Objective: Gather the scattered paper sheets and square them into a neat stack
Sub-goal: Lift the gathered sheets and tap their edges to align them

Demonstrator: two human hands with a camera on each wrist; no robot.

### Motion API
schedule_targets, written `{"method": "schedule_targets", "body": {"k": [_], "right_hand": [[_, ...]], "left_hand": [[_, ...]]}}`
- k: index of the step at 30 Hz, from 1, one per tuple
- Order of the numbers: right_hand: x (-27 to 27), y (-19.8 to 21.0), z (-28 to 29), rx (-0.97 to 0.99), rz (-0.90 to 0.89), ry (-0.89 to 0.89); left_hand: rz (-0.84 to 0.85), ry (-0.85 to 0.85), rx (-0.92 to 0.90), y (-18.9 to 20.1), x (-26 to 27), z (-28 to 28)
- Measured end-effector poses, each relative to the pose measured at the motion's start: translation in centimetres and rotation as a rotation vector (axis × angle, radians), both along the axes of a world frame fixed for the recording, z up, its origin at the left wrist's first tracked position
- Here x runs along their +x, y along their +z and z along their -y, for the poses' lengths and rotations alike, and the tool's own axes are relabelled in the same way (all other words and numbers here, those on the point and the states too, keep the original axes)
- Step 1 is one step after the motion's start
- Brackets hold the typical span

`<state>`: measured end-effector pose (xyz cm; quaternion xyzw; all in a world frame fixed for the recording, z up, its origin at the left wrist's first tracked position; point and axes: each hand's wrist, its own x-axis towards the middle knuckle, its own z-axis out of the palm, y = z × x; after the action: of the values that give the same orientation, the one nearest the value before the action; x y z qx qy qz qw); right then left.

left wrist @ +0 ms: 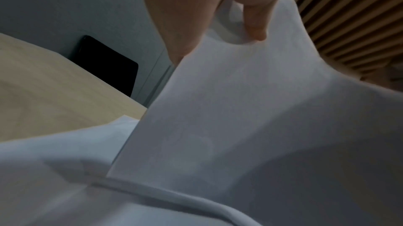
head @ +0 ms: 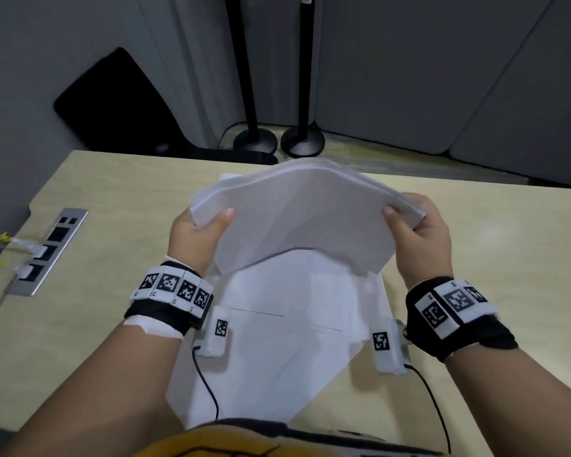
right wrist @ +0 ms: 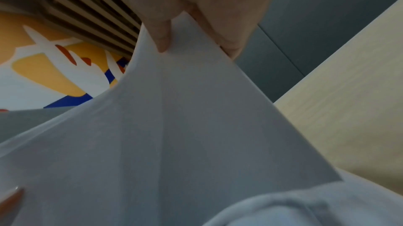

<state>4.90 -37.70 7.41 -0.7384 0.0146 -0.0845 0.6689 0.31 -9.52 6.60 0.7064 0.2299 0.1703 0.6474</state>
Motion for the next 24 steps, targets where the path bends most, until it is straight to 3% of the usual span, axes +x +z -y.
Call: {"method": "schedule_targets", "body": {"k": [7, 15, 24], "right_hand": [[0.2, 0.6, 0.5, -0.063, 0.044, -0.118], [0.8, 0.3, 0.5, -0.483, 0.25, -0.012], [0.8, 0.4, 0.1, -0.609, 0.278, -0.023]], "left_hand": [[0.134, -0.003, -0.044, 1.3, 0.0, -0.1], [0.096, 0.192, 0.023, 1.8, 1.1, 0.6], [0.147, 0.266, 0.059, 2.4, 1.7, 0.9]]}}
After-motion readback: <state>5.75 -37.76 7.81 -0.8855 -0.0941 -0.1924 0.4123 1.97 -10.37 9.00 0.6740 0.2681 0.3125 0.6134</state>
